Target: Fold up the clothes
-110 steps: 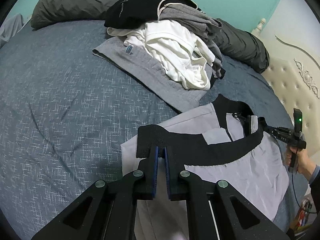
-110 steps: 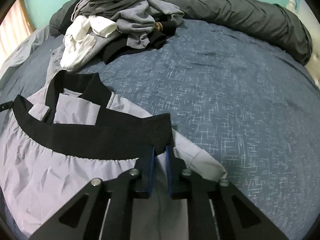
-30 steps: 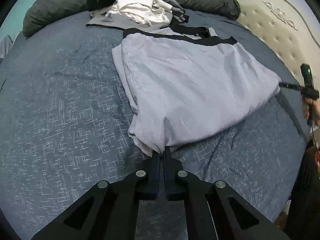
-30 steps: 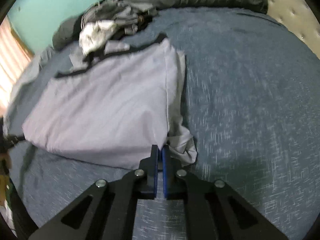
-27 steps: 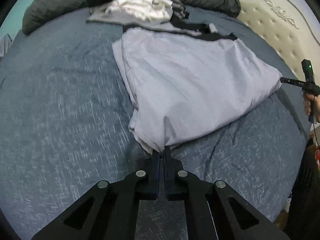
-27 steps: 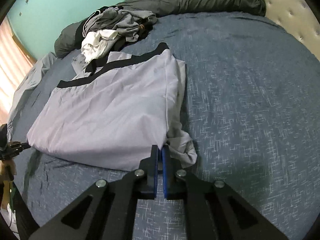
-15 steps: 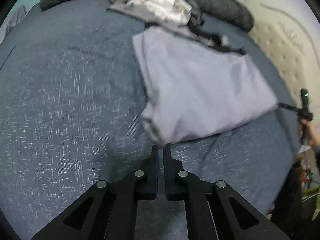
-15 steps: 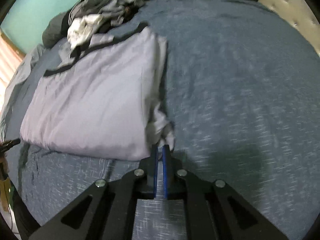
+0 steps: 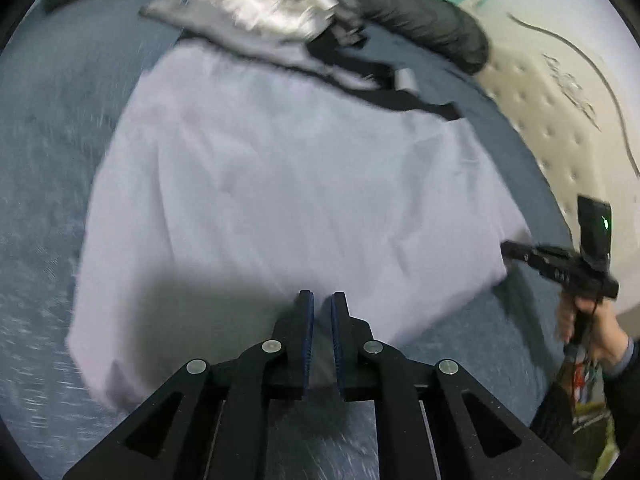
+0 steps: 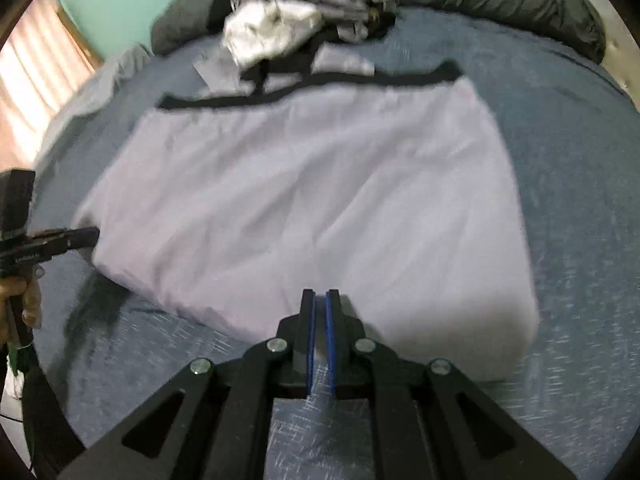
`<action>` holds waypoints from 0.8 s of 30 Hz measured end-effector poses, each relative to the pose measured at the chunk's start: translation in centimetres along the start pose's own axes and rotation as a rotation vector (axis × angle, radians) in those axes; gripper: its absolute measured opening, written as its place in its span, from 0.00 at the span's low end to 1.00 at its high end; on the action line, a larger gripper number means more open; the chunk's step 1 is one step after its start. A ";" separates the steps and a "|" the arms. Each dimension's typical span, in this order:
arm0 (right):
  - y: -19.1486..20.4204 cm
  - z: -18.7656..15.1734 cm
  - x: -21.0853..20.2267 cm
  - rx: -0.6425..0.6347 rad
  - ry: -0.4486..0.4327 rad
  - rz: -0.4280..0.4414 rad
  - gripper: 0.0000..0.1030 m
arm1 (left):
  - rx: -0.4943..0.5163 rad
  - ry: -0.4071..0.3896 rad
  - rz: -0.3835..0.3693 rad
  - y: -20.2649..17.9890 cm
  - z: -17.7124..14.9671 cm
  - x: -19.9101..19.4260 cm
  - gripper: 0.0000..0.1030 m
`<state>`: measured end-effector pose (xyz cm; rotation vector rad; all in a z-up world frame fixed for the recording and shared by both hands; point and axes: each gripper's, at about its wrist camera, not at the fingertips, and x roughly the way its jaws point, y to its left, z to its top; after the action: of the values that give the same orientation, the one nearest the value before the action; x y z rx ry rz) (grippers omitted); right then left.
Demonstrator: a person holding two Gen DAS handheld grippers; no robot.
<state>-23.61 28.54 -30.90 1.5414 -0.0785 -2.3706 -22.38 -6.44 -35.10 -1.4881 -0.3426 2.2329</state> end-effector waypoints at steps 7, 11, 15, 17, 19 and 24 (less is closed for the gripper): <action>-3.2 1.2 -0.5 0.070 -0.023 0.035 0.06 | -0.048 -0.048 -0.004 2.3 2.0 -1.7 0.15; -6.6 4.0 -2.2 0.169 -0.102 0.041 0.43 | -0.104 -0.092 0.003 4.6 5.7 -2.9 0.55; -9.5 7.2 -2.8 0.238 -0.143 0.015 0.44 | -0.122 -0.107 0.013 6.2 9.0 -2.7 0.55; -10.2 8.8 -2.5 0.237 -0.144 -0.012 0.44 | -0.121 -0.116 0.032 6.8 10.6 -2.3 0.55; -10.6 10.3 -1.8 0.229 -0.146 -0.035 0.44 | -0.127 -0.126 0.047 7.9 11.7 -2.2 0.55; -11.2 12.9 0.0 0.223 -0.144 -0.072 0.47 | -0.140 -0.155 0.055 9.4 14.6 -0.4 0.55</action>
<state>-37.76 37.58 -27.91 1.4869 -0.3356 -2.6018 -37.65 -14.35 -33.07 -1.4116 -0.5224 2.4180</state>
